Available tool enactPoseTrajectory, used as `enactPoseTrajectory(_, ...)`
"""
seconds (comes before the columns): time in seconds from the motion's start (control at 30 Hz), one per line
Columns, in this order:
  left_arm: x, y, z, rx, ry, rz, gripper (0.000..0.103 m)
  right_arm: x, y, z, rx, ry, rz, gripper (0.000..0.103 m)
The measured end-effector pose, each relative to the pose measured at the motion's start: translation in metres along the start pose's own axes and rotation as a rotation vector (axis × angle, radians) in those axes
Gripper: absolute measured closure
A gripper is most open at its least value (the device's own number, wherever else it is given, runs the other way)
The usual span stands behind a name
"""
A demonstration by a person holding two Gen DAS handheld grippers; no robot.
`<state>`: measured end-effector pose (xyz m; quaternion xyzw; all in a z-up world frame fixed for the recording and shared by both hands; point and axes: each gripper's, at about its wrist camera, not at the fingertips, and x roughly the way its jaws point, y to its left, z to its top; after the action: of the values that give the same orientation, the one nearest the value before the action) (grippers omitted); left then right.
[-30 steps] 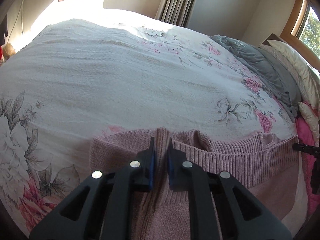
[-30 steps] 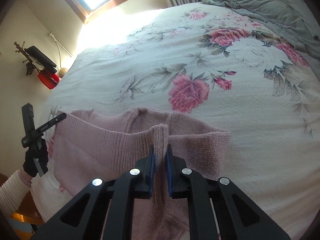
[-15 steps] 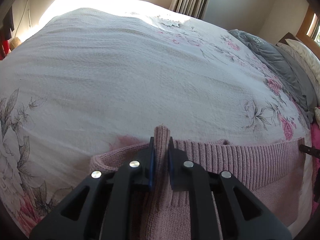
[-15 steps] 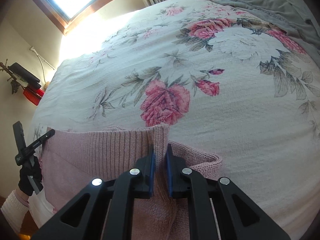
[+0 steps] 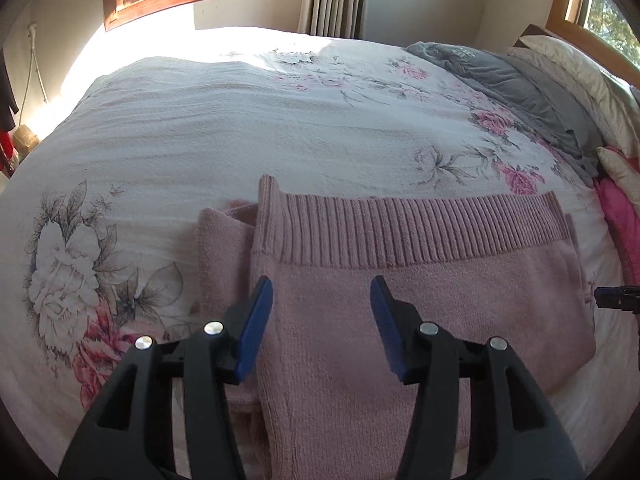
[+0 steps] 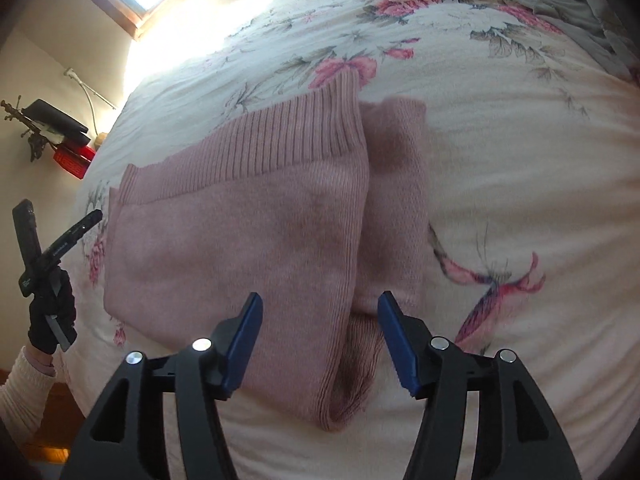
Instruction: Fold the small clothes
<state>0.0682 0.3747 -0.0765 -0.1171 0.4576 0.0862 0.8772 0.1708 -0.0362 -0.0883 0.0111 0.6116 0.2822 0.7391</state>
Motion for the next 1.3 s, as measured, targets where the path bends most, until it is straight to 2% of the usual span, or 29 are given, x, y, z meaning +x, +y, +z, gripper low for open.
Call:
enactPoseTrajectory(0.1,0.009,-0.025,-0.028,0.033,0.069,-0.051,0.052,0.015,-0.003,-0.031,0.011,0.066,-0.019,0.044)
enactPoseTrajectory(0.13,0.014,-0.03,-0.037,0.038,0.083,-0.059,0.052,0.02,-0.005,-0.038,0.018,0.079,-0.017,0.05)
enactPoseTrajectory(0.17,0.019,-0.033,-0.044,0.04,0.099,-0.058,0.052,0.024,-0.007,-0.043,0.028,0.093,-0.009,0.062)
enactPoseTrajectory(0.23,0.03,-0.034,-0.055,0.02,0.137,-0.064,0.052,0.025,-0.008,-0.048,0.029,0.099,0.003,0.076)
enactPoseTrajectory(0.27,0.034,-0.034,-0.06,0.007,0.152,-0.067,0.052,0.021,-0.007,-0.049,0.026,0.091,0.032,0.092)
enactPoseTrajectory(0.3,0.038,-0.033,-0.063,-0.001,0.164,-0.058,0.052,0.017,-0.007,-0.049,0.031,0.085,0.067,0.094)
enactPoseTrajectory(0.43,0.043,-0.029,-0.072,-0.008,0.19,-0.04,0.052,0.004,-0.006,-0.048,0.005,0.081,0.042,0.095)
enactPoseTrajectory(0.57,0.049,-0.024,-0.076,-0.023,0.21,-0.036,0.052,0.017,-0.015,-0.054,0.016,0.126,-0.003,0.095)
enactPoseTrajectory(0.87,0.055,-0.024,-0.077,-0.049,0.207,-0.033,0.052,0.035,-0.029,-0.059,0.079,0.12,0.029,0.095)
enactPoseTrajectory(0.93,0.055,-0.025,-0.077,-0.051,0.21,-0.028,0.052,0.034,-0.031,-0.06,0.088,0.12,0.044,0.092)
enactPoseTrajectory(1.0,0.052,-0.027,-0.072,-0.061,0.218,-0.024,0.052,0.028,-0.034,-0.059,0.112,0.117,0.065,0.084)
enactPoseTrajectory(1.07,0.044,-0.032,-0.061,-0.073,0.196,-0.044,0.052,0.009,-0.037,-0.052,0.112,0.066,0.077,0.064)
enactPoseTrajectory(1.1,0.039,-0.035,-0.055,-0.073,0.176,-0.055,0.051,-0.001,-0.036,-0.046,0.107,0.028,0.073,0.059)
enactPoseTrajectory(1.17,0.034,-0.043,-0.044,-0.069,0.151,-0.068,0.047,-0.016,-0.037,-0.03,0.111,-0.028,0.07,0.035)
enactPoseTrajectory(1.23,0.036,-0.052,-0.032,-0.072,0.138,-0.091,0.046,-0.02,-0.04,-0.012,0.109,-0.048,0.064,0.029)
enactPoseTrajectory(1.3,0.045,-0.06,-0.023,-0.077,0.143,-0.097,0.046,-0.013,-0.044,0.005,0.109,-0.029,0.056,0.024)
